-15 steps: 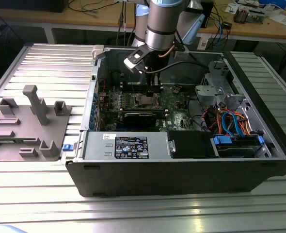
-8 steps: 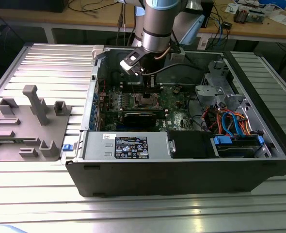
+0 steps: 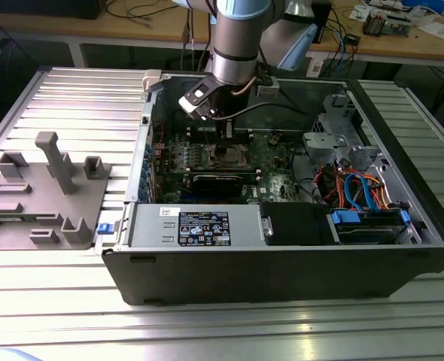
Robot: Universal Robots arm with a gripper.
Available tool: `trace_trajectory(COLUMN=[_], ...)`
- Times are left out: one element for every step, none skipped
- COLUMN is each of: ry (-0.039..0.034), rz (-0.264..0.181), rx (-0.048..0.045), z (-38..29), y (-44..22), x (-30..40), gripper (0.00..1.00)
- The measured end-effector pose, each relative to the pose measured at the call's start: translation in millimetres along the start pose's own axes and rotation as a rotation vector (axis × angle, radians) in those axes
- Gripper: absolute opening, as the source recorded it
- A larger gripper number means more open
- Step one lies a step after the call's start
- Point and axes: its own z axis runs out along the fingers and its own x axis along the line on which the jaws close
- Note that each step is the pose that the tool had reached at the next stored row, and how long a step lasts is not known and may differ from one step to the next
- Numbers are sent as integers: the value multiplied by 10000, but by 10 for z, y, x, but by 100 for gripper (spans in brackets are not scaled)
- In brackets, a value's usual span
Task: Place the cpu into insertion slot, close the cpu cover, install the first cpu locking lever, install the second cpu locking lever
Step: 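Close the cpu cover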
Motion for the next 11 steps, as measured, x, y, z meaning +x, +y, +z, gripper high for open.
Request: trace_trajectory(ry=[1, 1, 0, 1, 1, 1, 0, -2, -4, -4, -3], rz=[1, 0, 0, -1, 0, -1, -1, -1, 0, 0, 0], rx=[0, 0, 0, 0, -1, -1, 0, 2, 3, 3, 3], z=[10, 25, 31, 36, 41, 46, 51, 55, 57, 59, 61], y=[-9, -21, -26, -28, -29, -31, -31, -31, -32, -32, -32], x=[1, 2, 3, 3, 4, 4, 4, 4, 4, 4, 4], gripper=[11, 11, 11, 11, 11, 11, 11, 11, 11, 11, 11])
